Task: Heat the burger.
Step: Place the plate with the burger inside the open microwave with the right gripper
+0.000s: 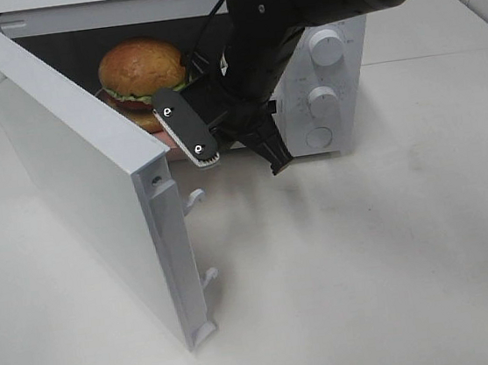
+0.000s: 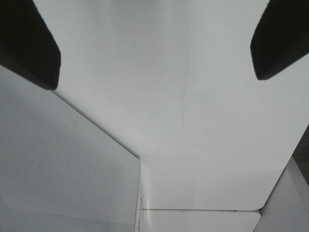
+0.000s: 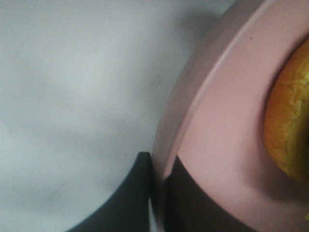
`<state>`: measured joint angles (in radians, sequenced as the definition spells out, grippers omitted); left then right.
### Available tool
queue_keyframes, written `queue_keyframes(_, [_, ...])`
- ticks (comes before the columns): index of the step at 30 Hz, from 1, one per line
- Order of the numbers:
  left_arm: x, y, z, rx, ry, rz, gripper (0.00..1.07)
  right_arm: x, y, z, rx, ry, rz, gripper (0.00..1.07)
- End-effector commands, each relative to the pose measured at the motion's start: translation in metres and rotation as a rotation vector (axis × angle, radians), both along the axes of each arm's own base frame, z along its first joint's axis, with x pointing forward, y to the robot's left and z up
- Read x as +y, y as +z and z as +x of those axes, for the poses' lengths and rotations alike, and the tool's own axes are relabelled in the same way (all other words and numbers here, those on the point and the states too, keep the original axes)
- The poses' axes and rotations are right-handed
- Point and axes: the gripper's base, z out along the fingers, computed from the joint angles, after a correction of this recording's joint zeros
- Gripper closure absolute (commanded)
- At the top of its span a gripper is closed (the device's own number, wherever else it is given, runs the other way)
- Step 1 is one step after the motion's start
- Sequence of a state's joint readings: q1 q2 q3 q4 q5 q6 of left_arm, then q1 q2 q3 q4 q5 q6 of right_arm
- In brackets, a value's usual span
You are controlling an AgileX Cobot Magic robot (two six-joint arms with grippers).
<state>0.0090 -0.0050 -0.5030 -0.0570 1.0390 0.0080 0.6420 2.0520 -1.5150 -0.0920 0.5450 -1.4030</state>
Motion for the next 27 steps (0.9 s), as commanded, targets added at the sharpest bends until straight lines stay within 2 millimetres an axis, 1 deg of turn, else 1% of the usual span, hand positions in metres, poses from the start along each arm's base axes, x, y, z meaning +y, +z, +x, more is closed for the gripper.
queue_keyframes(1, [0.000, -0.001, -0.003, -0.018, 0.005, -0.005, 0.07, 0.002, 0.011, 0.009, -0.050, -0.020, 0.031, 1.07])
queue_keyframes(8, [0.000, -0.001, -0.003, -0.018, 0.005, -0.005, 0.07, 0.012, 0.007, 0.025, -0.042, -0.060, 0.039, 1.07])
queue_keyframes(11, [0.000, -0.001, -0.003, -0.018, 0.005, -0.005, 0.07, 0.014, 0.005, 0.028, -0.036, -0.072, 0.034, 1.07])
queue_keyframes(12, [0.000, -0.001, -0.003, -0.018, 0.005, -0.005, 0.07, 0.019, 0.004, 0.030, -0.041, -0.067, 0.028, 1.07])
queue_keyframes(14, [0.000, -0.001, -0.003, -0.018, 0.005, -0.005, 0.07, 0.020, 0.003, 0.032, -0.049, -0.067, 0.023, 1.07])
queue_keyframes(16, [0.000, -0.001, -0.003, -0.018, 0.005, -0.005, 0.07, 0.025, 0.003, 0.037, -0.058, -0.088, 0.042, 1.07])
queue_keyframes(22, [0.000, -0.001, -0.003, -0.018, 0.005, -0.005, 0.07, 0.030, -0.002, 0.046, -0.047, -0.108, 0.032, 1.07])
queue_keyframes(23, [0.000, -0.001, -0.003, -0.018, 0.005, -0.005, 0.07, 0.032, -0.003, 0.050, -0.052, -0.115, 0.024, 1.07])
queue_keyframes(27, [0.000, -0.001, -0.003, -0.018, 0.005, -0.005, 0.07, 0.035, -0.003, 0.054, -0.057, -0.131, 0.039, 1.07])
